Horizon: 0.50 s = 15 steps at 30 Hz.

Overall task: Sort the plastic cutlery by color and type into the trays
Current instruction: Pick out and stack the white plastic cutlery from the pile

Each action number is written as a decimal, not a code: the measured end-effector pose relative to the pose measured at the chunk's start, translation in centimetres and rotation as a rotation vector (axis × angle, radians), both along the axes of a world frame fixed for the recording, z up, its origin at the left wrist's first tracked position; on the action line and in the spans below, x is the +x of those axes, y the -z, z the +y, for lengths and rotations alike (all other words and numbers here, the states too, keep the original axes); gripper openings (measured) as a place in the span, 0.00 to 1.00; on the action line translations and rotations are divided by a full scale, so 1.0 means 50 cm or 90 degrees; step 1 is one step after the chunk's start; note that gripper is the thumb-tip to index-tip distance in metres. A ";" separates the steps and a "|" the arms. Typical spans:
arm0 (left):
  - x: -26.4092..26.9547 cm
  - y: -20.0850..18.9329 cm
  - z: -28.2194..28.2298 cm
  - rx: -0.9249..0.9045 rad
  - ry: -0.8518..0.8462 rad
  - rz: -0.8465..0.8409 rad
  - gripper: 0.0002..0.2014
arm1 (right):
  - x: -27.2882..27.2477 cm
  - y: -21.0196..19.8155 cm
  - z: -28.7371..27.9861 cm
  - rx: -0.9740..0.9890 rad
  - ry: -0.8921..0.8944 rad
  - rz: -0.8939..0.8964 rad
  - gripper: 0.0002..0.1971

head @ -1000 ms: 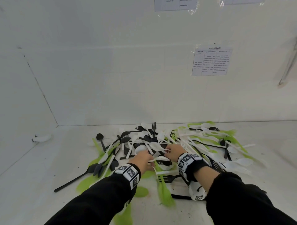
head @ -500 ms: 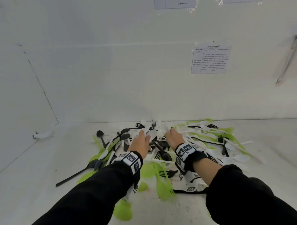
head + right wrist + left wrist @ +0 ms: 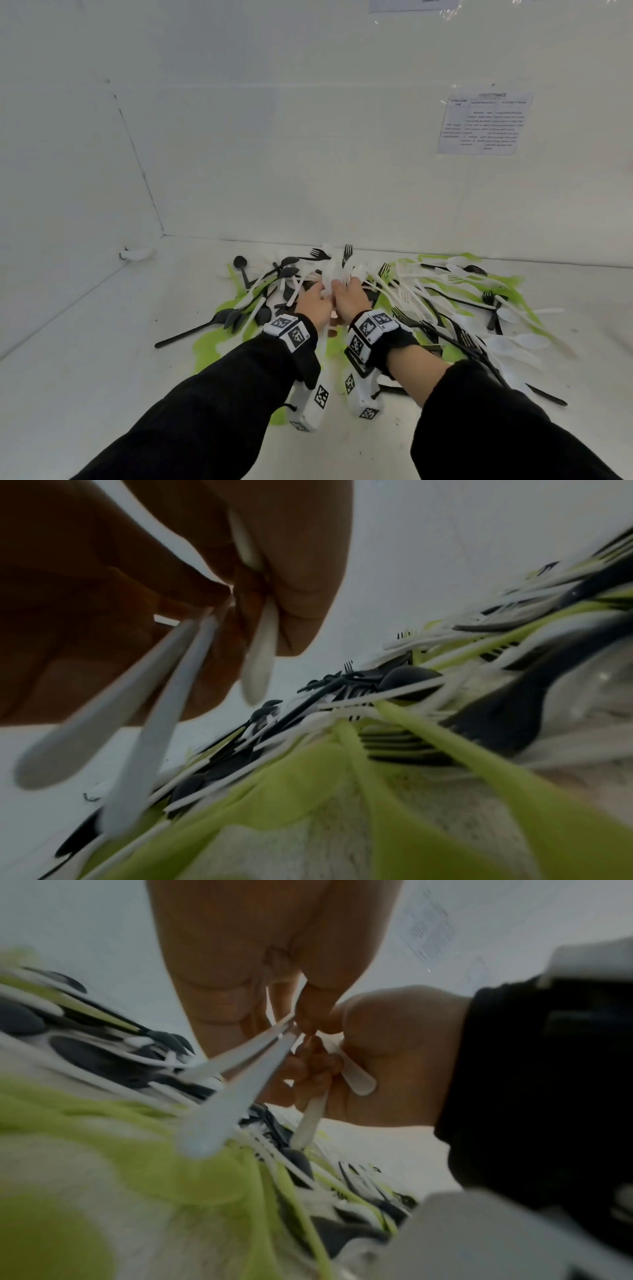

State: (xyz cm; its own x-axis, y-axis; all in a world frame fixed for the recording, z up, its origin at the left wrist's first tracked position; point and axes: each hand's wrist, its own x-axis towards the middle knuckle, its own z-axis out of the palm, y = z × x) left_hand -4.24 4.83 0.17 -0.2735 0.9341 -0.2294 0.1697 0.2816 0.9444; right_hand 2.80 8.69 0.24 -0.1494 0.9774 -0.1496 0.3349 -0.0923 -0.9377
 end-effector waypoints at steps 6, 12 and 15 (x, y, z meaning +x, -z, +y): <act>-0.053 -0.017 -0.068 -0.039 -0.128 0.167 0.15 | -0.011 0.011 -0.016 0.043 -0.070 -0.034 0.18; -0.223 -0.034 -0.139 -0.160 -0.222 0.367 0.18 | -0.045 0.002 -0.024 0.066 -0.120 -0.055 0.16; -0.266 -0.011 -0.168 -0.227 -0.215 0.408 0.14 | -0.065 -0.011 -0.032 0.100 -0.184 -0.143 0.10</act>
